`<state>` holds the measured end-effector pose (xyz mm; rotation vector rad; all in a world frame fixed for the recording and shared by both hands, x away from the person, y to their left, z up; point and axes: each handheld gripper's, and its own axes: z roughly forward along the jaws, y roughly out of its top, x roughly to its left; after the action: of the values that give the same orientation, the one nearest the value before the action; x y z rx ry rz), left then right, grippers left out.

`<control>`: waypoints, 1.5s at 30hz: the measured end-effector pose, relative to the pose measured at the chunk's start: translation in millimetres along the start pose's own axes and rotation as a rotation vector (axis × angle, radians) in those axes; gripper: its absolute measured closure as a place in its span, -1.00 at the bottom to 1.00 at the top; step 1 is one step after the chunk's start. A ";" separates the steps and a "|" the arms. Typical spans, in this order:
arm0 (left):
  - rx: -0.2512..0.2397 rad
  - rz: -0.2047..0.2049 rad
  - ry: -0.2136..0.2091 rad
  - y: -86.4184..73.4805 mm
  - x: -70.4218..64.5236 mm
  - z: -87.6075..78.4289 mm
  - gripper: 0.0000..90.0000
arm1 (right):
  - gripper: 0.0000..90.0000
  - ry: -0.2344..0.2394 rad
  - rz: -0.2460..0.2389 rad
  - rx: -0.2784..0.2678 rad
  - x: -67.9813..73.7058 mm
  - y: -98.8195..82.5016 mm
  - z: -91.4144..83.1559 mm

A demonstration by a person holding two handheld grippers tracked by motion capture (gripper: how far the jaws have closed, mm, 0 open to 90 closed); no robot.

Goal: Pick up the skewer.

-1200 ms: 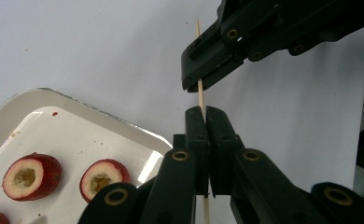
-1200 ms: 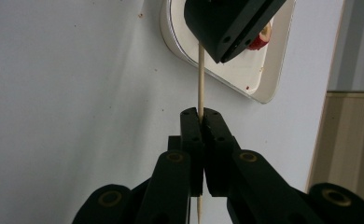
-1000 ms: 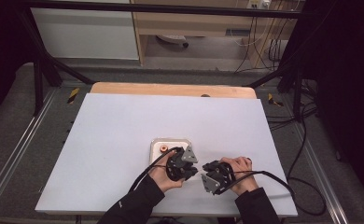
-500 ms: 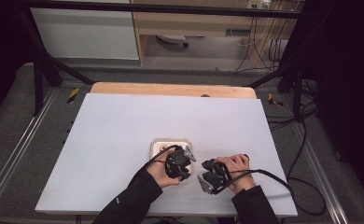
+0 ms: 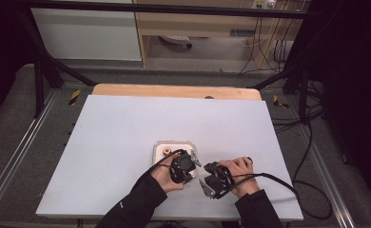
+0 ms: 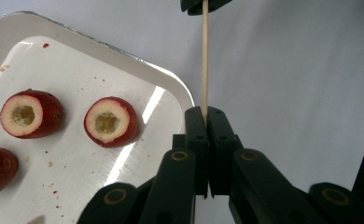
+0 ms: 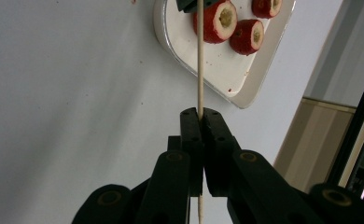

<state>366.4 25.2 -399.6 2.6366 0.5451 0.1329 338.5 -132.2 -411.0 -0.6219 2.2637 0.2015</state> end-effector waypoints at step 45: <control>-0.456 -0.296 0.163 -109.4 11.3 -33.7 0.96 | -0.92 0.261 1.406 -0.142 -15.6 -58.5 4.9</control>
<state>332.0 133.5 -417.6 2.0903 0.8415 0.3388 379.7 -175.6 -400.5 1.0366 2.5374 0.9802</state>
